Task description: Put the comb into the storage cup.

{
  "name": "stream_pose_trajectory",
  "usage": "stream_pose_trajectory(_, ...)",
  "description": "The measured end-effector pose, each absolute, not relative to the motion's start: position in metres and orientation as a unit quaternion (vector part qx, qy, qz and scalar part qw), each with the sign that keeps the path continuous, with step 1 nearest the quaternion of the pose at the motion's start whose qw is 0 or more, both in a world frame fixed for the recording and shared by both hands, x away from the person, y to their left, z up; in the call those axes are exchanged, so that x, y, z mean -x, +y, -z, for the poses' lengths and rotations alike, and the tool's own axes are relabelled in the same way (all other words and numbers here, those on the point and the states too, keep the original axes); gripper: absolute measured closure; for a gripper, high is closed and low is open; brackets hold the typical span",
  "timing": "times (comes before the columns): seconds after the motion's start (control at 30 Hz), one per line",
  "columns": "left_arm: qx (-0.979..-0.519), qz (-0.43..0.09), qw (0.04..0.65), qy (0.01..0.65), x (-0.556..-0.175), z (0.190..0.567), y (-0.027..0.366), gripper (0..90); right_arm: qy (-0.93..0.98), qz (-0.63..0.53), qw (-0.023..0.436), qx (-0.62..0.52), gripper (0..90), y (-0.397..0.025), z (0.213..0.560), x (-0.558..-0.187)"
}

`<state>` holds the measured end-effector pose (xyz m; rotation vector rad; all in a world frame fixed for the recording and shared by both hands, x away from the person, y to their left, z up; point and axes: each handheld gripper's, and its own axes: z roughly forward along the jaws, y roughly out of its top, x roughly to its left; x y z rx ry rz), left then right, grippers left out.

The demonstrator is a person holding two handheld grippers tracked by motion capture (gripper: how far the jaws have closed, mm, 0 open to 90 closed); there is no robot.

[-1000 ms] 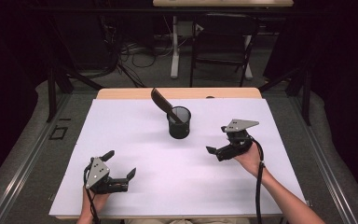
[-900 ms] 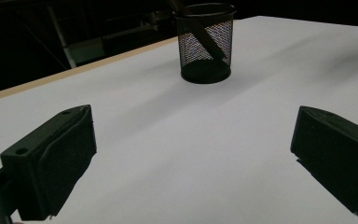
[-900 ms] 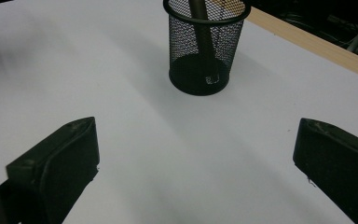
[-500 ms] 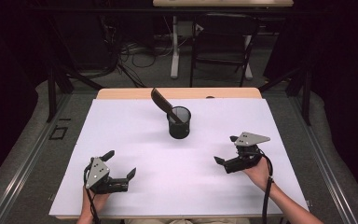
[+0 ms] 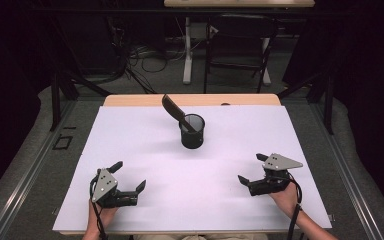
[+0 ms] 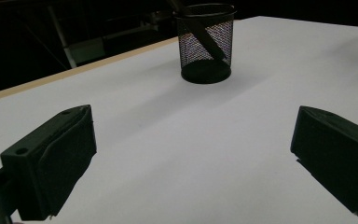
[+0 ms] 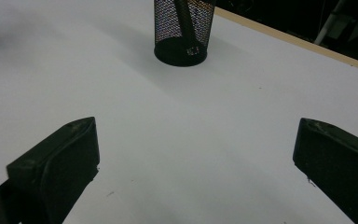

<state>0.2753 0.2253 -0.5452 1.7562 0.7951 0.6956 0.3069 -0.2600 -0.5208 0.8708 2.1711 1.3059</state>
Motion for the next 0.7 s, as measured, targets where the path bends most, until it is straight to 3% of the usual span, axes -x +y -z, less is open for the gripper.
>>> stream_pose_trajectory(0.7, -0.732, -0.288, 0.517, 0.338, -0.278, 0.546, 0.225, 0.0, 0.782, -0.476, 0.246, -0.318, 0.2, -0.269, 0.527, -0.283)
